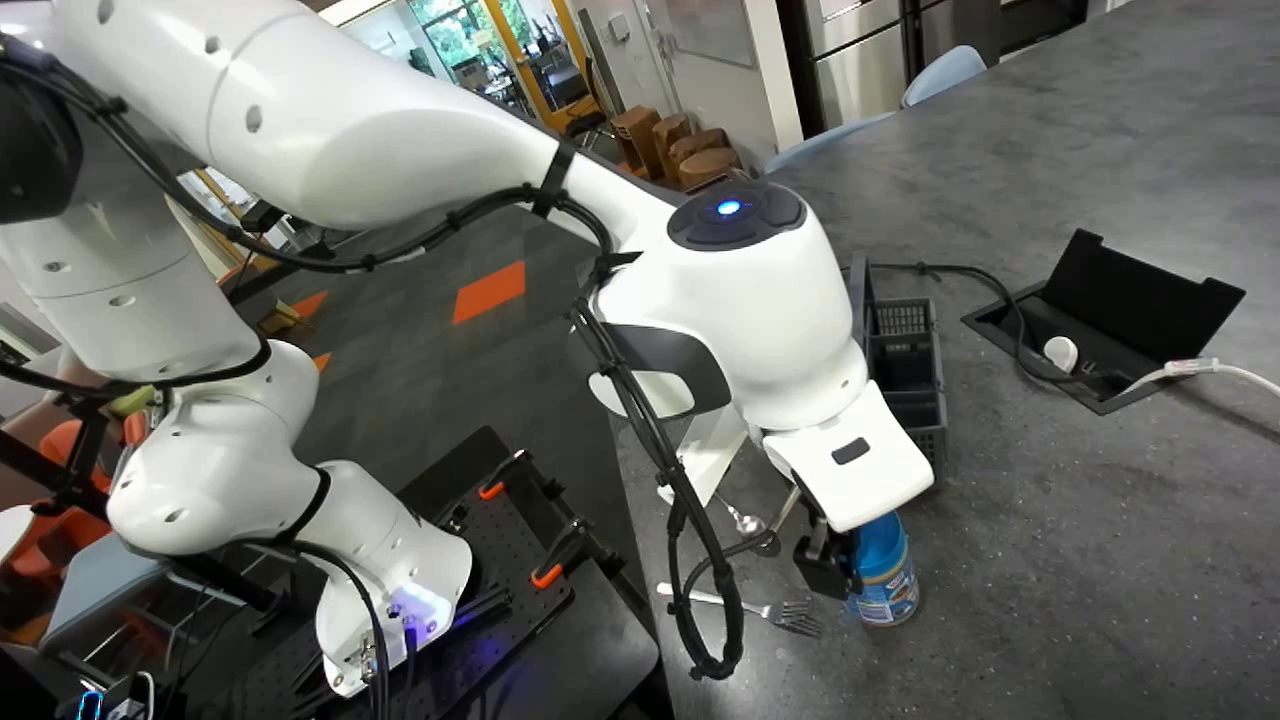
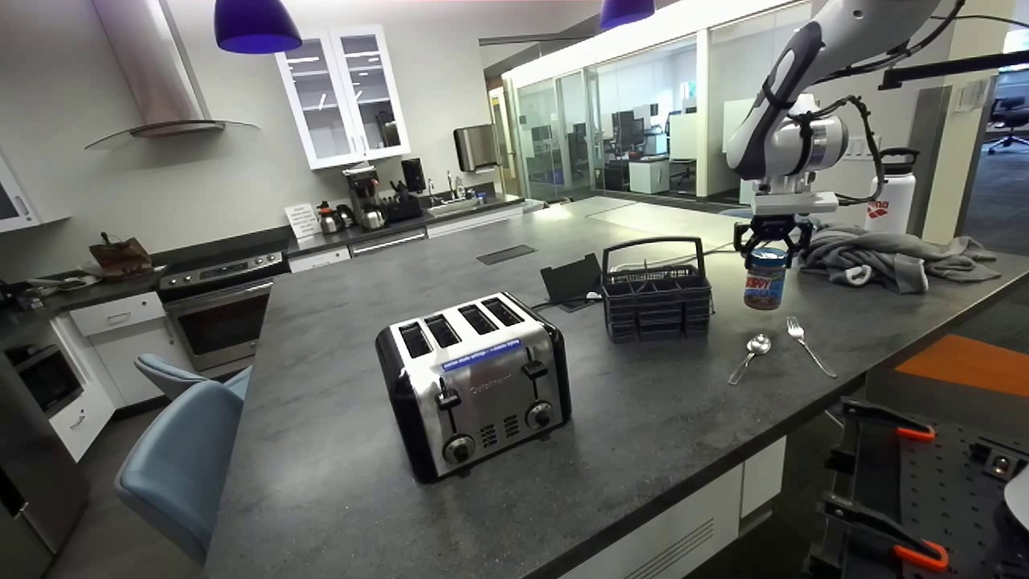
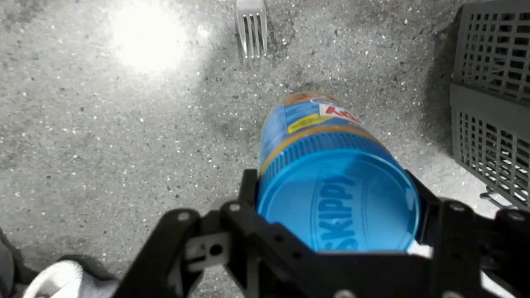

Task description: Move the blue jar to the right

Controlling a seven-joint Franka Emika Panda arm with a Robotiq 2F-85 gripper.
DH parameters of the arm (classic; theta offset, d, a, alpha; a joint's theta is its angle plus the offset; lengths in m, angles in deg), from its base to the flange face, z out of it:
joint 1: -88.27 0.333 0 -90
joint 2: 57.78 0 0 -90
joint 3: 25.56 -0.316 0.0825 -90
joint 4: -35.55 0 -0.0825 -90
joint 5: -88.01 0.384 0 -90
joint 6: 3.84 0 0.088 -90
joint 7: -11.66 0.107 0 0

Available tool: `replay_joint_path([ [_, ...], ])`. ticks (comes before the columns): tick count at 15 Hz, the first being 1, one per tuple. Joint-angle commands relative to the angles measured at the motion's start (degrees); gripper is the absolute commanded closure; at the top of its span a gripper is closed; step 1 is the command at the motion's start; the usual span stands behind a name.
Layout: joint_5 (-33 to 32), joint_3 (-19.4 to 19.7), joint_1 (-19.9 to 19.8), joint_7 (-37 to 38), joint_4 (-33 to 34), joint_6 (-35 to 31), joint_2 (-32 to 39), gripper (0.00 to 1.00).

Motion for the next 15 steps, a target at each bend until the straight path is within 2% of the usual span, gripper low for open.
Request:
replay_joint_path([
  [1, -0.3, 1.0, 2.3, 1.5, 1.0, -1.2, 1.0, 0.45],
  [6, -1.1, 1.8, 4.5, 4.4, 1.3, -4.4, 3.7, 0.45],
  [7, -0.6, 1.8, 3.3, 3.1, 2.9, -3.8, 4.9, 0.45],
  [11, -0.7, 2.3, 3.1, 3.0, 4.1, -3.3, 5.9, 0.45],
  [12, -0.8, 2.5, 3.4, 3.3, 4.2, -3.1, 5.9, 0.05],
  [15, -0.6, 2.8, 3.4, 3.3, 4.2, -2.6, 4.9, 0.00],
])
